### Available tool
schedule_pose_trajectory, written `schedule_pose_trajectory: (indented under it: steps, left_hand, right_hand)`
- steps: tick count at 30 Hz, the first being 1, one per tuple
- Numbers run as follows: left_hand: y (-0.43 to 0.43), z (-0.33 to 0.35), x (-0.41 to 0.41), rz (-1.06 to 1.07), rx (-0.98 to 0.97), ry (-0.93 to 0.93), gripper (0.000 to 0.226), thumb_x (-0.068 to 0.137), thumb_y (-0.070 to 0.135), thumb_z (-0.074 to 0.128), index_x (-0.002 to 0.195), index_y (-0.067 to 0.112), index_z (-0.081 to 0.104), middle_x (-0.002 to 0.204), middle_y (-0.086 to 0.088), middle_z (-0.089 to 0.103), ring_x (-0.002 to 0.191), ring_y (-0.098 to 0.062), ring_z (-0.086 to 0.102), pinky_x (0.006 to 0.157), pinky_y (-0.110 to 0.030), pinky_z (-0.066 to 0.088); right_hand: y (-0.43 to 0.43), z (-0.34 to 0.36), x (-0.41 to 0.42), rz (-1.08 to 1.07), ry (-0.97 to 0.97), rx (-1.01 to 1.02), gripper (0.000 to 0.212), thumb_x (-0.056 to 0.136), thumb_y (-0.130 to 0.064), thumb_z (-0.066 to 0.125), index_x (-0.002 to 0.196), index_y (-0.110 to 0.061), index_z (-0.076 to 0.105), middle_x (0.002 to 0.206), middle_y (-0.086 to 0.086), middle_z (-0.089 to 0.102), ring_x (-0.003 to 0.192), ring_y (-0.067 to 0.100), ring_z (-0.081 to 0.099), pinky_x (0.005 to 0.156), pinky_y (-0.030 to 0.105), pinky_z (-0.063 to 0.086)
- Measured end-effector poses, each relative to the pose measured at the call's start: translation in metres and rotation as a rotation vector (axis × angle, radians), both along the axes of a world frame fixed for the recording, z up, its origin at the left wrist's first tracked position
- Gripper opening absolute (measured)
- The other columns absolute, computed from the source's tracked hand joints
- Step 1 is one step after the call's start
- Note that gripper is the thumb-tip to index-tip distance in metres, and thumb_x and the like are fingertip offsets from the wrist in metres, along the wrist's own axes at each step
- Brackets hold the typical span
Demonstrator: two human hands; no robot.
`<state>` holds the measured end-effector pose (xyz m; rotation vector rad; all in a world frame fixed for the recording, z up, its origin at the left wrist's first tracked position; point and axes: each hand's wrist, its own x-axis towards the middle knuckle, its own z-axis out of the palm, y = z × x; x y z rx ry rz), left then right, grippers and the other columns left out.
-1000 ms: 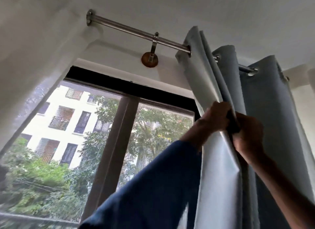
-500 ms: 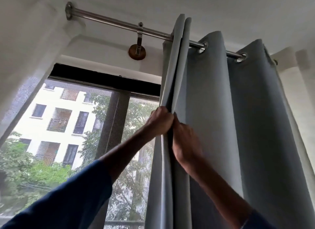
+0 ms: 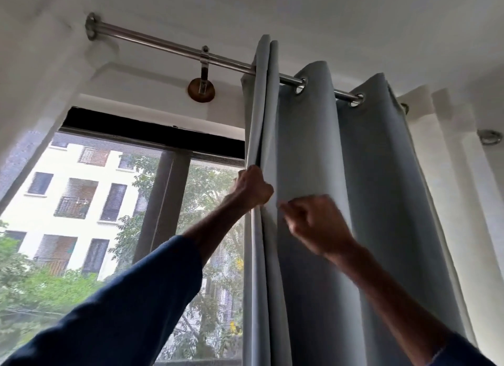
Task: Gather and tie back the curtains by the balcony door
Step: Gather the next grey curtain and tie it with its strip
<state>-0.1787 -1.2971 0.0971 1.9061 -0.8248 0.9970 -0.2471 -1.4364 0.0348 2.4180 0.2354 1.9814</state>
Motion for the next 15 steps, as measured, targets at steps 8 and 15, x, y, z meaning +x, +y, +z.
schedule_pose_trajectory:
  steps: [8,15]
  left_hand:
    - [-0.004,-0.010,-0.002,0.052,-0.039,-0.069,0.007,0.089,0.007,0.056,0.090,0.000,0.056,0.102,-0.022,0.062,0.091,-0.037,0.058,0.070,-0.033,0.040]
    - [0.018,-0.008,0.016,0.113,-0.008,-0.083,0.022,0.090,0.013,0.056,0.108,0.000,0.054,0.123,-0.028,0.058,0.110,-0.047,0.058,0.082,-0.039,0.048]
  right_hand:
    - [-0.063,0.050,0.001,-0.158,-0.086,0.501,0.079,0.079,-0.073,0.066,0.102,0.003,0.065,0.104,0.024,0.068,0.106,0.040,0.064,0.092,0.041,0.047]
    - [0.000,0.055,0.021,-0.240,0.108,0.278,0.020,0.091,-0.005,0.051,0.109,-0.001,0.055,0.119,0.024,0.056,0.114,0.043,0.055,0.088,0.041,0.042]
